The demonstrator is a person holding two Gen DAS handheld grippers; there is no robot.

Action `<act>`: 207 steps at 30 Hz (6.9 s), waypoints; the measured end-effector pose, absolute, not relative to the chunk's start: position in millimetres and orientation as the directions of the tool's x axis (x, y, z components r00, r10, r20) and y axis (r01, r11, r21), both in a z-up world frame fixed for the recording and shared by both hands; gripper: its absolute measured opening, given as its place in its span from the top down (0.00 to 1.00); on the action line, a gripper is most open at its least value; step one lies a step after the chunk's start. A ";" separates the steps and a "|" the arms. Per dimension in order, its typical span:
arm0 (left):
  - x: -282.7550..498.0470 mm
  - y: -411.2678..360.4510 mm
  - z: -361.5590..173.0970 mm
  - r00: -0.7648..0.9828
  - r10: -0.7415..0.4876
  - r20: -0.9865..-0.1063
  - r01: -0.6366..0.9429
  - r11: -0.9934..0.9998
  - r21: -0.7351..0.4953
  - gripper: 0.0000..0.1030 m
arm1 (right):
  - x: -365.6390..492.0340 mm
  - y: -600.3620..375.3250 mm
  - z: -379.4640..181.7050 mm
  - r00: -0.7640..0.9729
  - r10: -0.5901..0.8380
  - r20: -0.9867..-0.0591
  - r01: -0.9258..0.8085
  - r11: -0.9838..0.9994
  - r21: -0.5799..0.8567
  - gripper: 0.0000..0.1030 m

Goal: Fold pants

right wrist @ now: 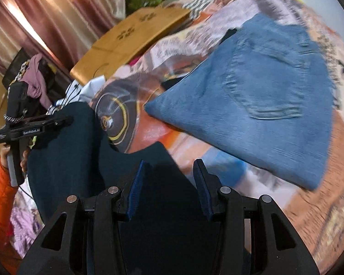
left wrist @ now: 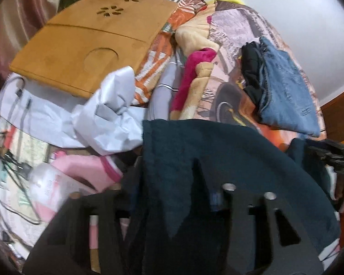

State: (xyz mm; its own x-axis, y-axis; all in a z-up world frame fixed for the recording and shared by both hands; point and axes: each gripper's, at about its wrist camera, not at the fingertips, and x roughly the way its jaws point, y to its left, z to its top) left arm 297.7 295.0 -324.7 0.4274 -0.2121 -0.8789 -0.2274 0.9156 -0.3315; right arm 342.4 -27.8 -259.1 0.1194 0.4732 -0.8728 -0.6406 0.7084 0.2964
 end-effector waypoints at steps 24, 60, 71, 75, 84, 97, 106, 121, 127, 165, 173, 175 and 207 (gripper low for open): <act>334.9 270.7 -283.0 0.472 0.107 -0.875 -0.192 0.981 0.017 0.88 | 364.2 -48.3 -238.3 0.378 0.426 -0.822 -0.605 0.786 0.130 0.95; 218.7 279.2 -262.2 0.568 0.061 -0.821 -0.213 0.974 -0.075 0.63 | 211.8 -138.5 -244.6 0.287 0.329 -0.900 -0.497 0.854 0.154 0.59; 218.2 279.3 -303.5 0.450 0.084 -0.889 -0.226 0.974 -0.022 0.61 | 198.3 -149.1 -243.7 0.322 0.372 -0.870 -0.455 0.867 0.203 0.59; 210.9 273.6 -267.7 0.496 0.092 -0.863 -0.223 0.974 -0.024 0.58 | 196.6 -162.1 -233.7 0.345 0.381 -0.858 -0.415 0.882 0.224 0.59; 220.2 206.0 -191.7 0.638 0.056 -0.768 -0.136 0.990 -0.040 0.46 | 181.6 -260.8 -188.7 0.542 0.339 -0.769 -0.228 0.940 0.254 0.59; 292.5 8.7 -194.8 0.611 -0.120 -0.782 0.091 0.993 -0.081 0.42 | 123.2 -483.2 -185.7 0.658 0.075 -0.749 0.157 0.959 0.235 0.51; 317.2 -58.5 -247.9 0.495 -0.102 -0.863 0.143 0.989 -0.034 0.42 | 124.0 -546.8 -264.9 0.565 0.080 -0.821 0.288 0.914 0.287 0.51; 322.8 -55.4 -286.5 0.439 -0.061 -0.897 0.060 0.997 -0.038 0.27 | 148.5 -562.8 -331.2 0.543 0.154 -0.825 0.314 0.875 0.370 0.69; 324.1 -58.0 -287.3 0.442 -0.046 -0.896 0.059 0.998 -0.022 0.26 | 147.7 -553.0 -323.3 0.580 0.060 -0.812 0.287 0.918 0.273 0.78; 194.6 -15.8 -243.1 0.535 -0.124 -0.835 0.243 0.970 0.012 0.24 | 41.6 -525.3 -230.3 0.616 -0.052 -0.786 0.316 0.931 0.186 0.57; 178.5 -5.5 -263.4 0.507 -0.114 -0.855 0.239 0.971 0.013 0.24 | 43.8 -513.7 -280.2 0.547 0.024 -0.837 0.345 0.904 0.251 0.57; 181.2 -5.4 -265.8 0.507 -0.113 -0.854 0.228 0.974 0.007 0.24 | 39.2 -515.8 -288.3 0.531 0.032 -0.847 0.358 0.897 0.259 0.57; 183.2 -8.7 -250.9 0.517 -0.179 -0.837 0.246 0.968 -0.055 0.89 | 50.5 -517.2 -323.0 0.496 -0.027 -0.868 0.386 0.902 0.192 0.96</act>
State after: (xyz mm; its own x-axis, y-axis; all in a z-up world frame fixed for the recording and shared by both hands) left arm 183.2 -8.7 -250.9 0.5174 -0.1793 -0.8367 0.2458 0.9677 -0.0553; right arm 50.5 -517.2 -323.0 0.4963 -0.0273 -0.8677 0.3861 0.9022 0.1925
